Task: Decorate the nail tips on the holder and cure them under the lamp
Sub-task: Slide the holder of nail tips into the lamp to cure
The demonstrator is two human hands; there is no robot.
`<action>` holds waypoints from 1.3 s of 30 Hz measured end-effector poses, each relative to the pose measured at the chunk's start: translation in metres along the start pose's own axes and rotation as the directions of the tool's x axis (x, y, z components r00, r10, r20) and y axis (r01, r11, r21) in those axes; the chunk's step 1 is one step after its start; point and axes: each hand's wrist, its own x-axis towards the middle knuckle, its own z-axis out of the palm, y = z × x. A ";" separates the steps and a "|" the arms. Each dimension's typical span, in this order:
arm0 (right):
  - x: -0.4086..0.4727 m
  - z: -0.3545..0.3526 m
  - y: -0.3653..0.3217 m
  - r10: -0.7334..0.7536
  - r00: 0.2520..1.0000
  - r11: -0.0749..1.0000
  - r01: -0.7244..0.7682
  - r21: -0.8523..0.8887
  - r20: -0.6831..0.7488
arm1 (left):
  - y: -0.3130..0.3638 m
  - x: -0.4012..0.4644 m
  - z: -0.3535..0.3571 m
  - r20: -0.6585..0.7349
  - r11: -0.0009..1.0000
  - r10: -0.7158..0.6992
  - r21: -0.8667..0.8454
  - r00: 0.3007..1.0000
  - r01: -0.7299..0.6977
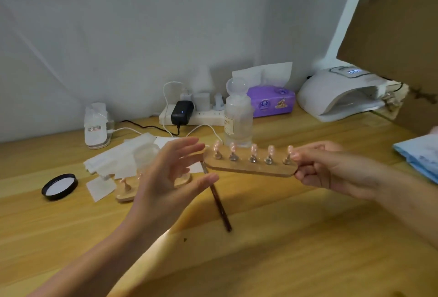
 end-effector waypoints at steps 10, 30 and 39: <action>-0.018 -0.088 -0.024 -0.043 0.944 0.996 0.015 -0.085 -0.327 | -0.004 0.029 0.080 0.220 0.943 -0.202 -0.218 0.954 0.250; 0.013 -0.177 -0.041 0.215 0.769 0.976 -0.198 0.095 -0.602 | -0.020 0.099 0.179 0.154 0.928 -0.254 -0.240 0.955 0.286; 0.036 -0.190 -0.048 0.227 0.736 0.973 -0.202 0.113 -0.638 | -0.025 0.100 0.181 0.148 0.927 -0.241 -0.259 0.959 0.273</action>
